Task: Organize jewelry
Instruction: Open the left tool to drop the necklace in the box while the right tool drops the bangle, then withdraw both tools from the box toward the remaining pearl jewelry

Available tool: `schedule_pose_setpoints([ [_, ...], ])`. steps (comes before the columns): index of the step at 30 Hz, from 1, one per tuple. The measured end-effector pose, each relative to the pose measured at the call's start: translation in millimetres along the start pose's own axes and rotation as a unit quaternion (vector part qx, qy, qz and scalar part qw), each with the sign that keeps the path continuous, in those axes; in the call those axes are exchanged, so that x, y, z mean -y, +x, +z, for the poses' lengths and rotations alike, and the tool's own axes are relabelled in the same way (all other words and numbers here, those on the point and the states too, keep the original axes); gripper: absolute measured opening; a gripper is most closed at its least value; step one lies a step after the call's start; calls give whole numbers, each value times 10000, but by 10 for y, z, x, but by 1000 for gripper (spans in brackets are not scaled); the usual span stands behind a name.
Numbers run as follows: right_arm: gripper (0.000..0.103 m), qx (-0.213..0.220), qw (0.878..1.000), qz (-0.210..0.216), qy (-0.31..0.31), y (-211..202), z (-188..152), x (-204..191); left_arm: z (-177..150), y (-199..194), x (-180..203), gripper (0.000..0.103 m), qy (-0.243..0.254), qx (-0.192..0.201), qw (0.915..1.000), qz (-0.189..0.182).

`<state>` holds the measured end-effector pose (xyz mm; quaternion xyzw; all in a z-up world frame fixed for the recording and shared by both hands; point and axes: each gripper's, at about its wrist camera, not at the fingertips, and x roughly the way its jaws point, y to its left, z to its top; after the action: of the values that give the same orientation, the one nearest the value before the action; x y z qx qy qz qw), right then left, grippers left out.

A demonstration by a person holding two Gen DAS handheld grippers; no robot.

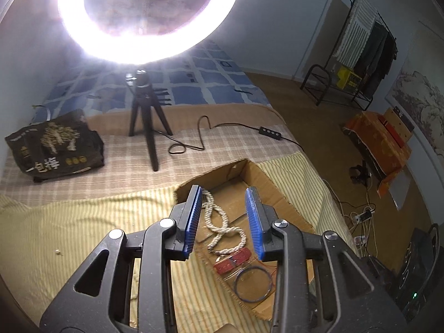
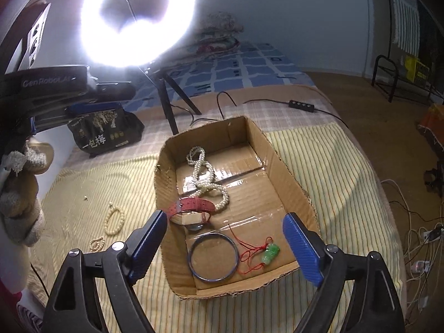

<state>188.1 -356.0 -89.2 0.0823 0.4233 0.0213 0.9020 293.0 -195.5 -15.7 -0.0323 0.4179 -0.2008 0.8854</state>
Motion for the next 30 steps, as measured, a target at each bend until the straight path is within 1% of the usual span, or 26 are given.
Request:
schedule_pose_setpoints([
  [5, 88, 81, 9999, 26, -91, -58, 11, -92, -45, -246, -212, 32, -57, 106, 9997, 208],
  [9, 88, 265, 9995, 101, -146, -138, 29, -211, -111, -463, -413, 32, 17, 204, 9988, 448],
  [14, 88, 533, 9979, 230, -287, -208, 34, -397, -269, -789, -783, 32, 21, 391, 9961, 789],
  [17, 88, 603, 9970, 360, -337, -195, 42, -530, -408, -955, -1054, 32, -155, 476, 9947, 901],
  [22, 88, 522, 9962, 558, -425, -109, 56, -732, -714, -1098, -1452, 32, -419, 403, 9931, 1022],
  [26, 88, 277, 9958, 687, -543, 40, 62, -930, -981, -1106, -1681, 32, -666, 209, 9931, 939],
  [30, 86, -21, 9949, 875, -511, 221, 55, -1073, -1254, -1053, -1797, 32, -797, -26, 9936, 803],
])
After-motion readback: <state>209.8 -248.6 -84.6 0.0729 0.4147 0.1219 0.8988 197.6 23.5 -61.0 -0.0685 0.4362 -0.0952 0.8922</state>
